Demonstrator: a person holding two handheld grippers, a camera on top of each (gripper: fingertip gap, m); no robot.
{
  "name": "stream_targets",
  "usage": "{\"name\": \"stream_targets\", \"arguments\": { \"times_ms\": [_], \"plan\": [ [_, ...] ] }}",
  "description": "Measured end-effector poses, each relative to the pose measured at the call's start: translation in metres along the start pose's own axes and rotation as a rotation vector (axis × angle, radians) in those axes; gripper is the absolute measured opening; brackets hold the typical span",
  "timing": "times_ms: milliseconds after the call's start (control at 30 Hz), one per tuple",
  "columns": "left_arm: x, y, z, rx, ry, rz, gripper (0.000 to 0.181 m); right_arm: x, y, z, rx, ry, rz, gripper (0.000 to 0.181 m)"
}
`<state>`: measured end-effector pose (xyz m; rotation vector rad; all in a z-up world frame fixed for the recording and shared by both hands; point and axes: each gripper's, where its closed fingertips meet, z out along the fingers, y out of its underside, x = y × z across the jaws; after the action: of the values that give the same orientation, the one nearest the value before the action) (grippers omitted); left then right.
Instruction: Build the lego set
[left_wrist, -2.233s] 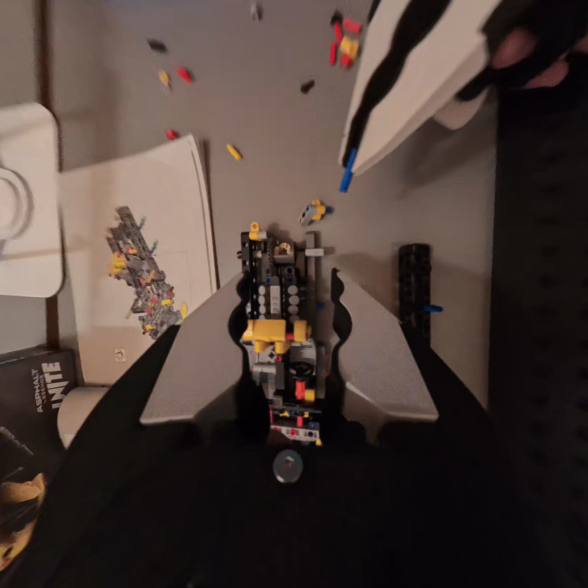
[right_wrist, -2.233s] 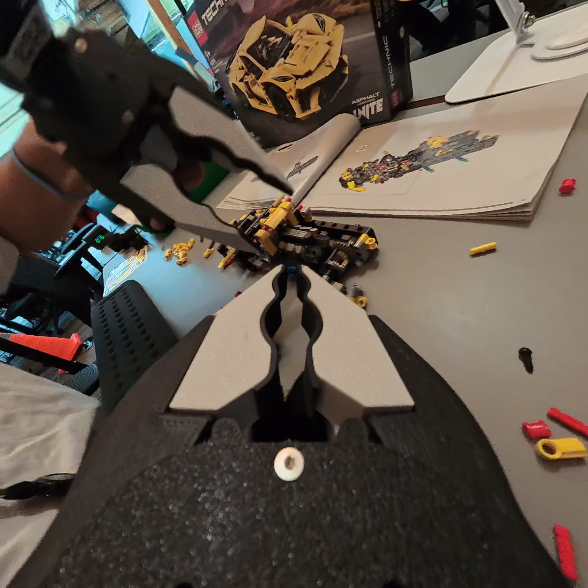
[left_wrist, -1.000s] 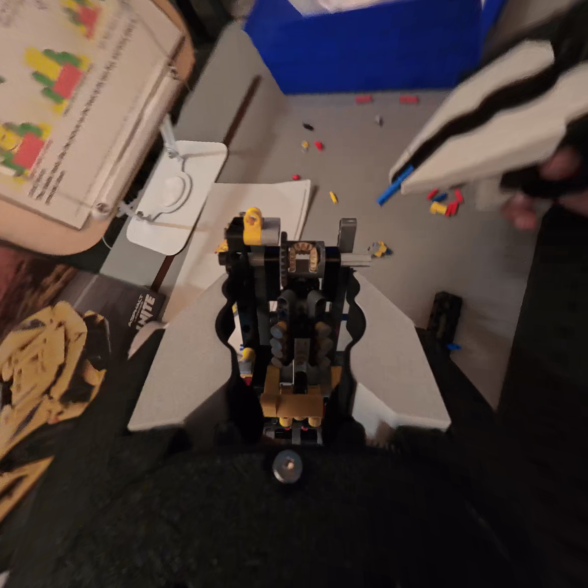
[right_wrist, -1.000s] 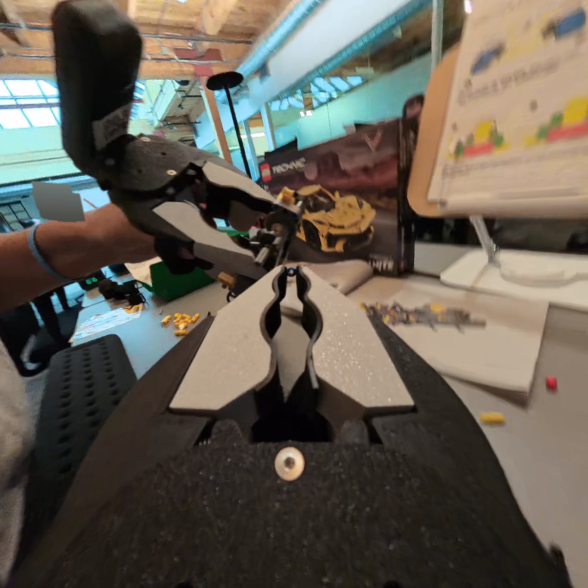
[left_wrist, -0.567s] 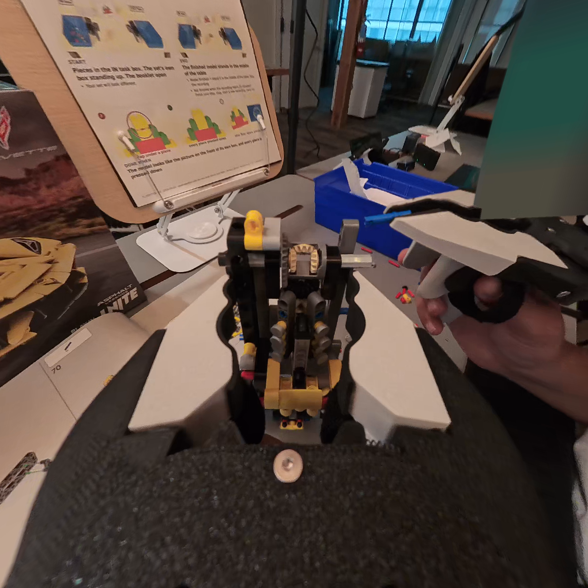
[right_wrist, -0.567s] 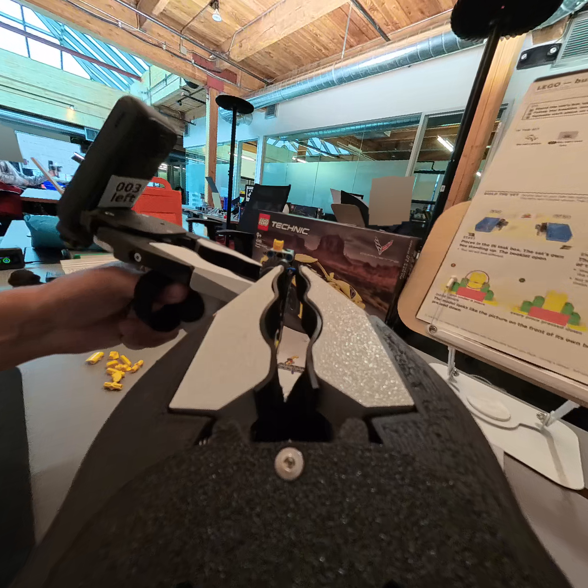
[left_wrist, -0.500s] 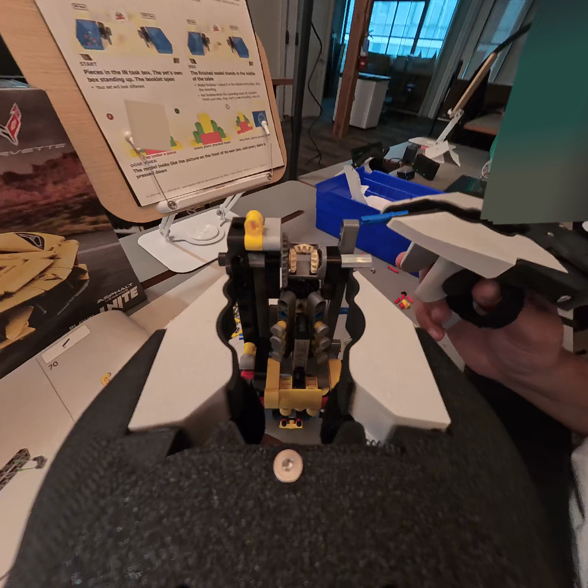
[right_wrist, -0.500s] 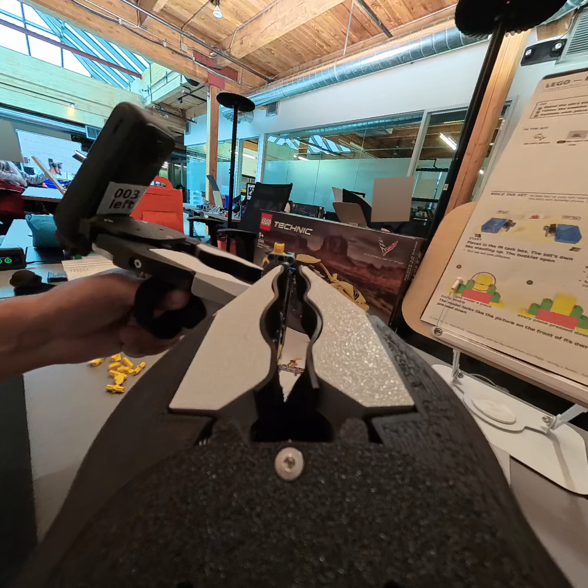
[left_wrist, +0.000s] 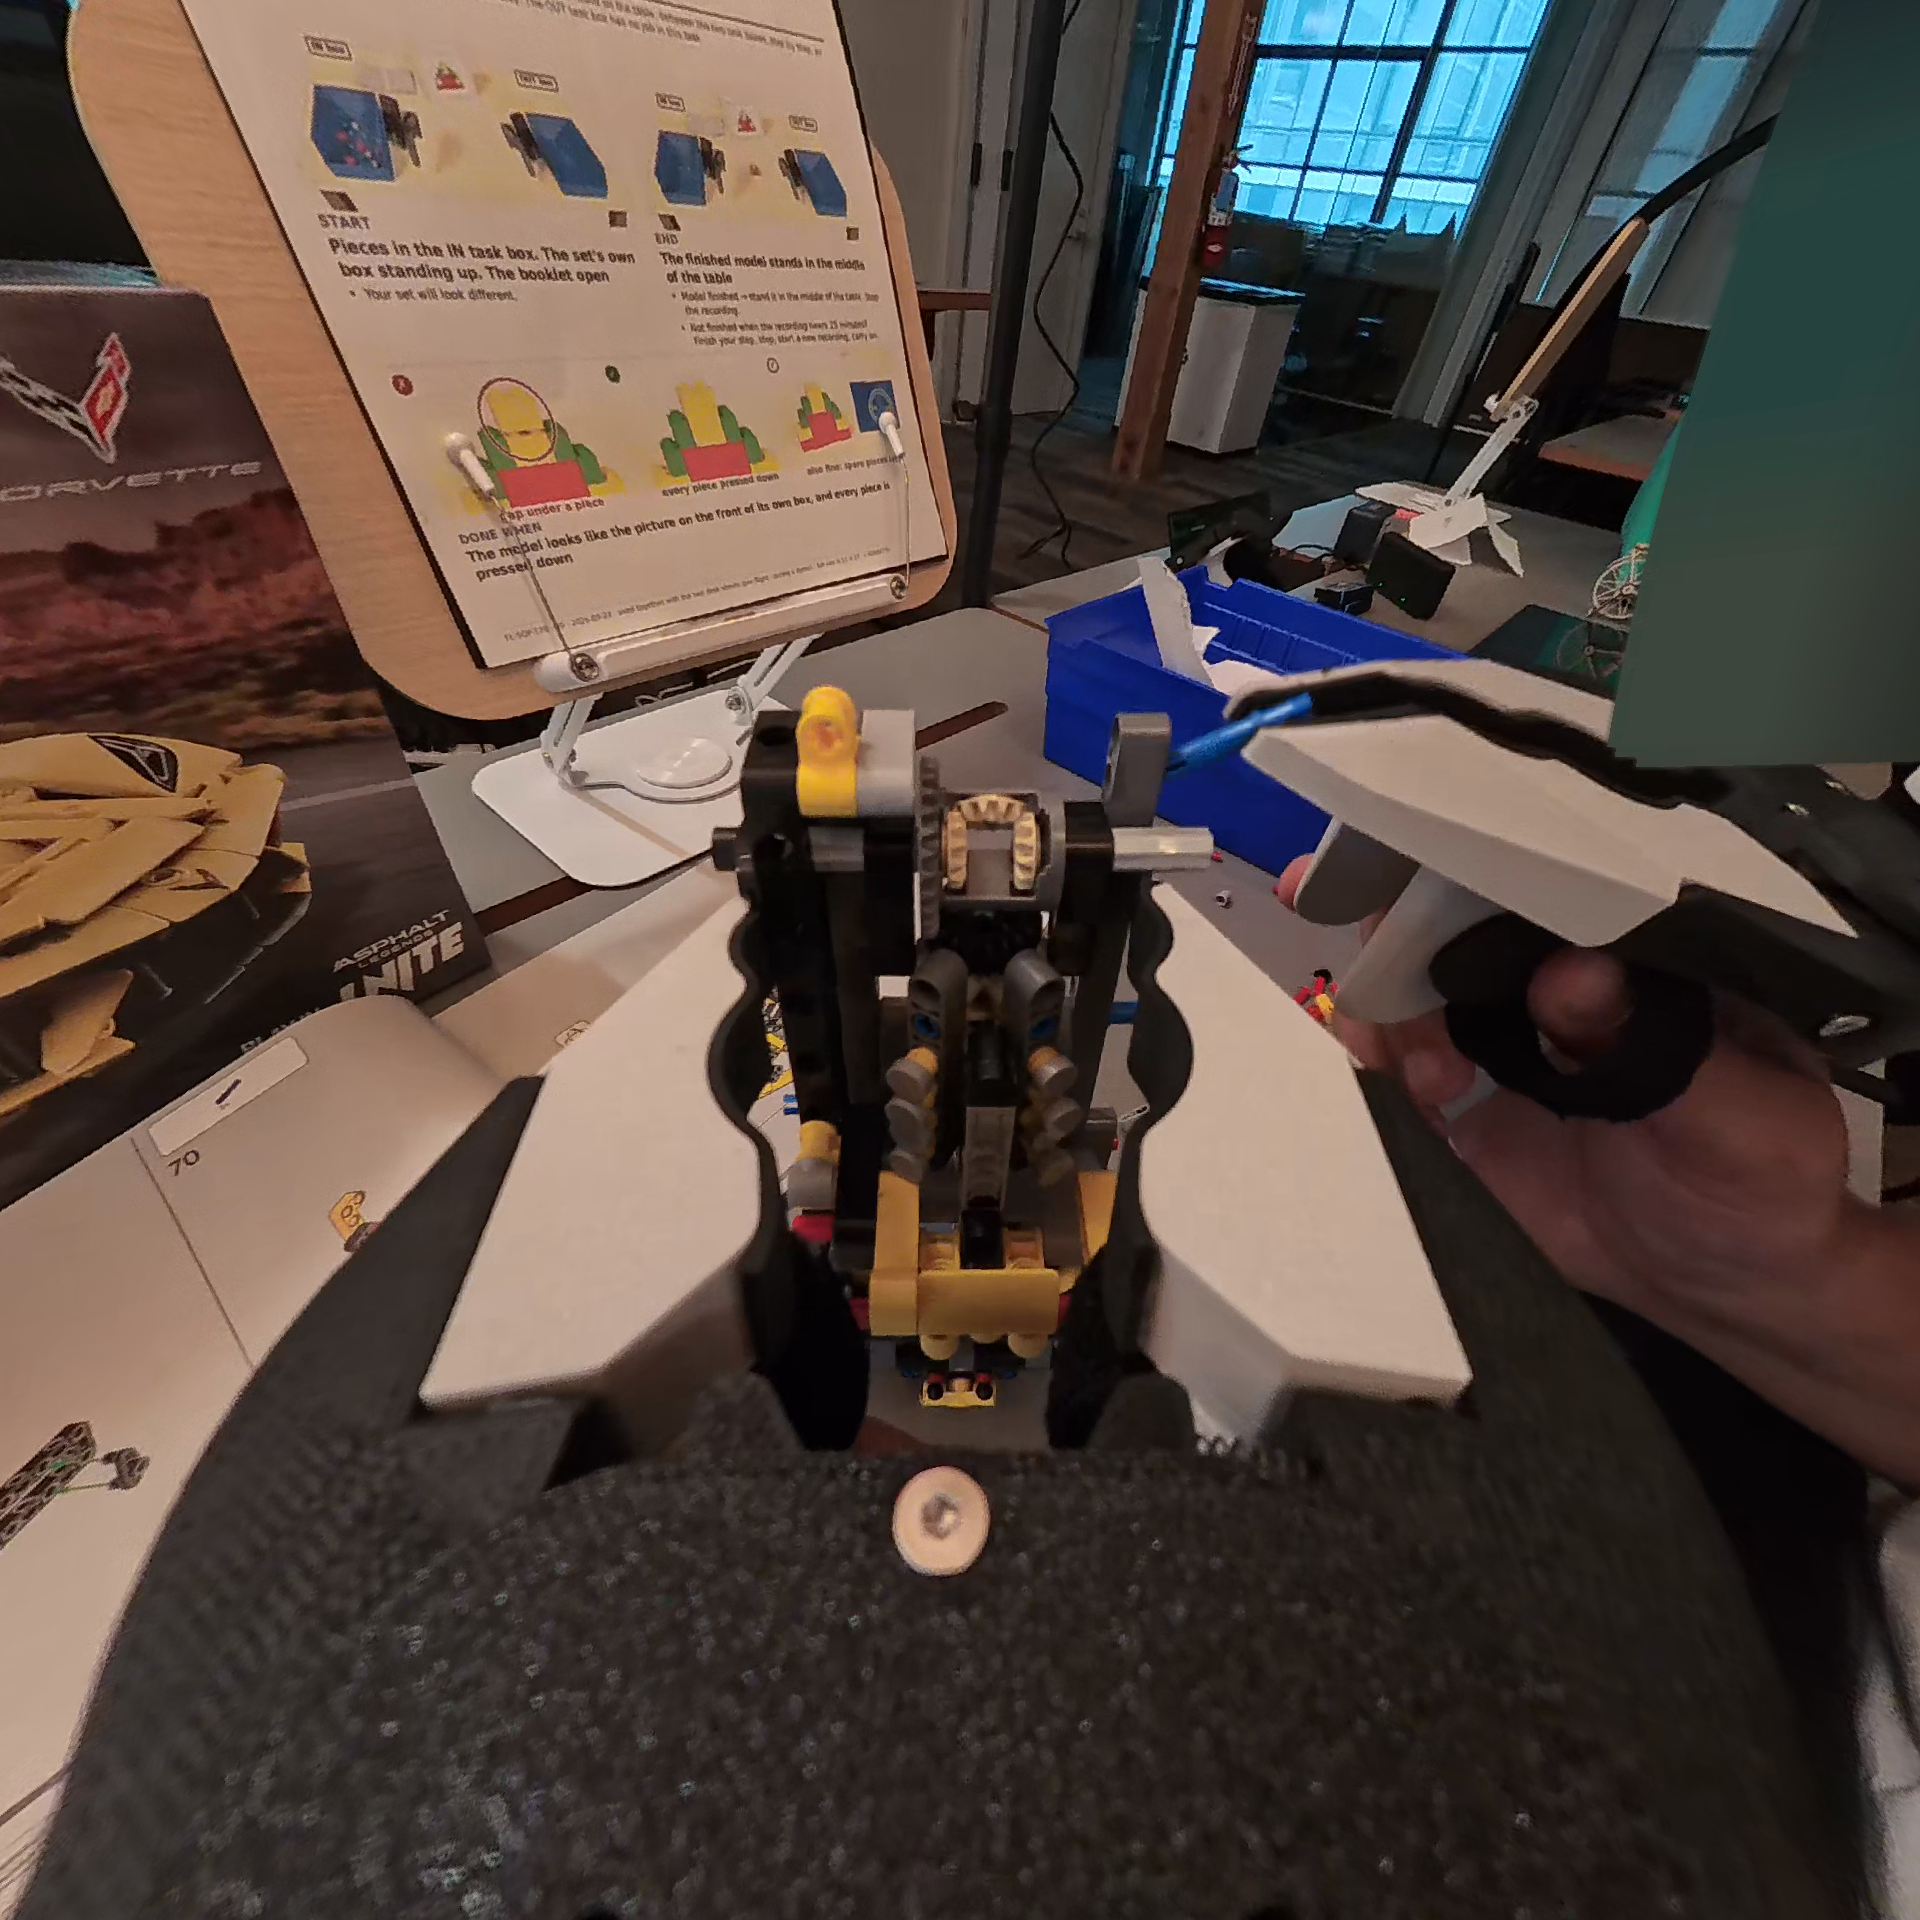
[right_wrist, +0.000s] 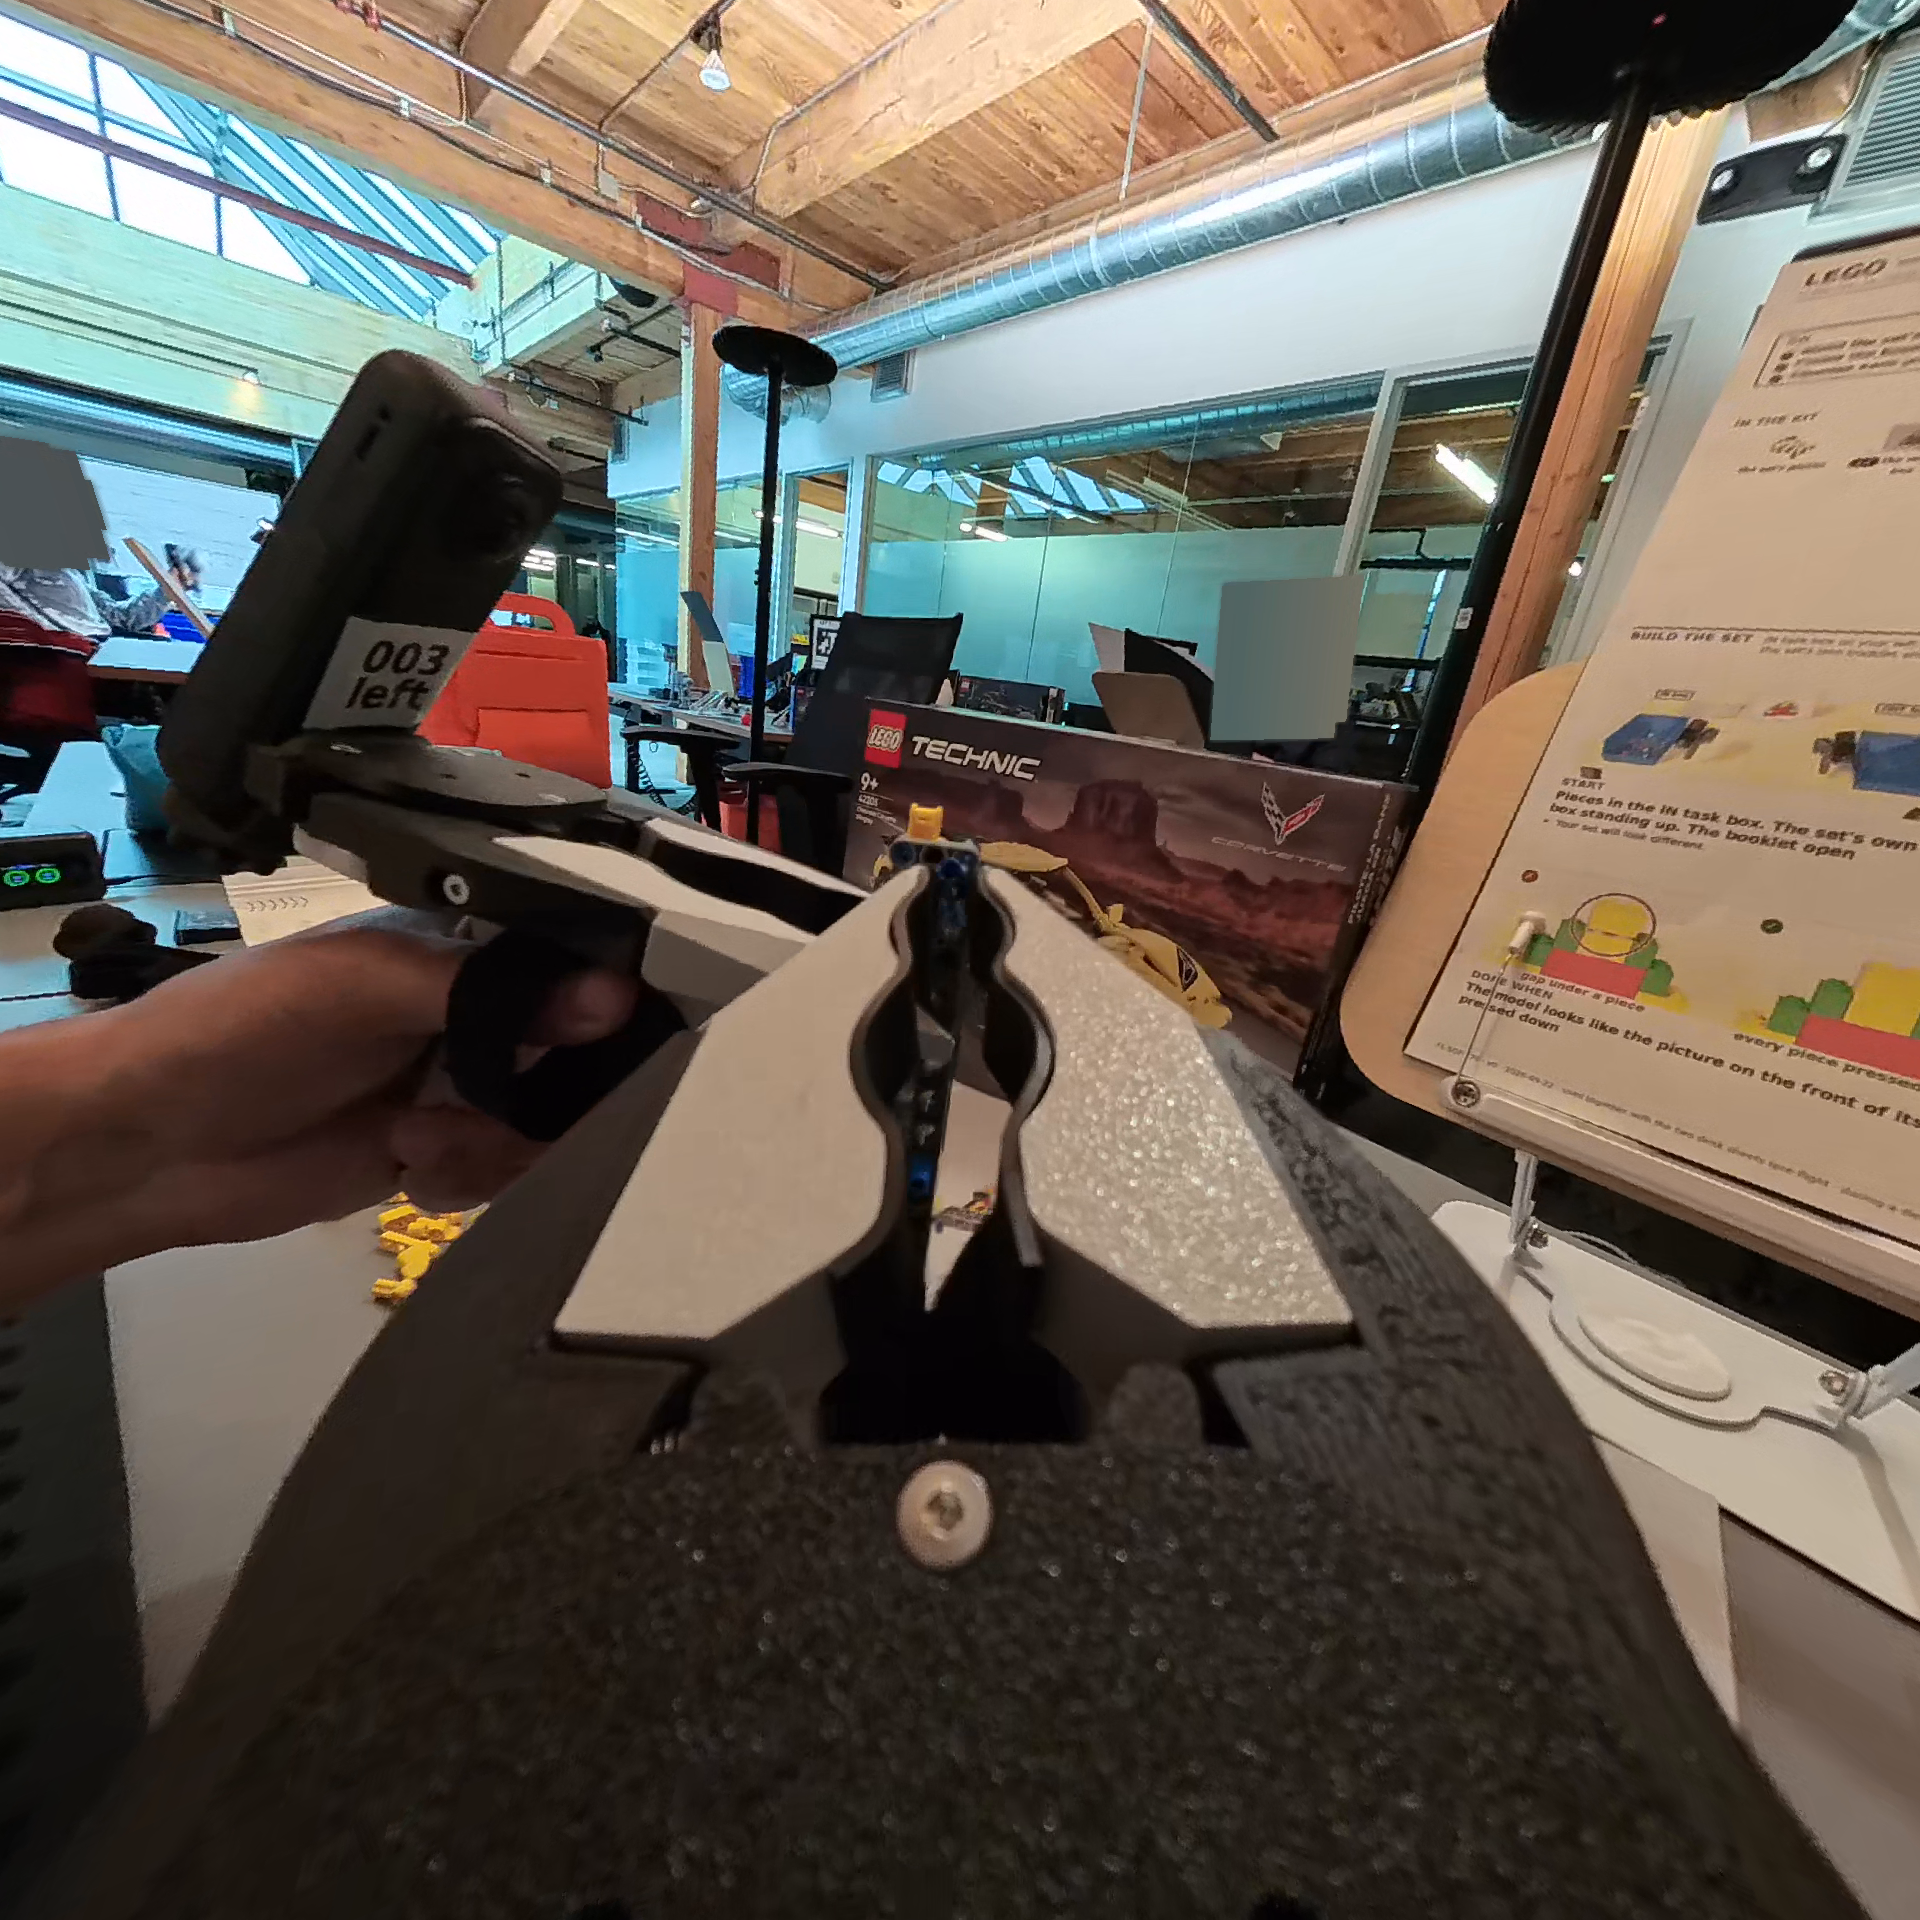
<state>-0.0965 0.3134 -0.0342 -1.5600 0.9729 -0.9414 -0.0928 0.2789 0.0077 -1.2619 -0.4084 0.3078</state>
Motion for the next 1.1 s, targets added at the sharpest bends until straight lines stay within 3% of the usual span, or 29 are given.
{"name": "stream_targets", "arguments": {
  "times_ms": [500, 967, 1100],
  "plan": [
    [0.002, -0.001, 0.006, -0.012, -0.024, 0.011, 0.069, 0.008, 0.004, -0.006, 0.052, -0.015, 0.094, 0.004],
    [0.003, -0.001, 0.008, -0.017, -0.031, 0.028, 0.068, 0.011, 0.006, -0.007, -0.117, 0.035, 0.062, 0.005],
    [0.004, -0.001, 0.010, -0.018, -0.032, 0.032, 0.068, 0.011, 0.018, -0.006, -0.180, 0.016, 0.089, 0.004]
  ]
}}
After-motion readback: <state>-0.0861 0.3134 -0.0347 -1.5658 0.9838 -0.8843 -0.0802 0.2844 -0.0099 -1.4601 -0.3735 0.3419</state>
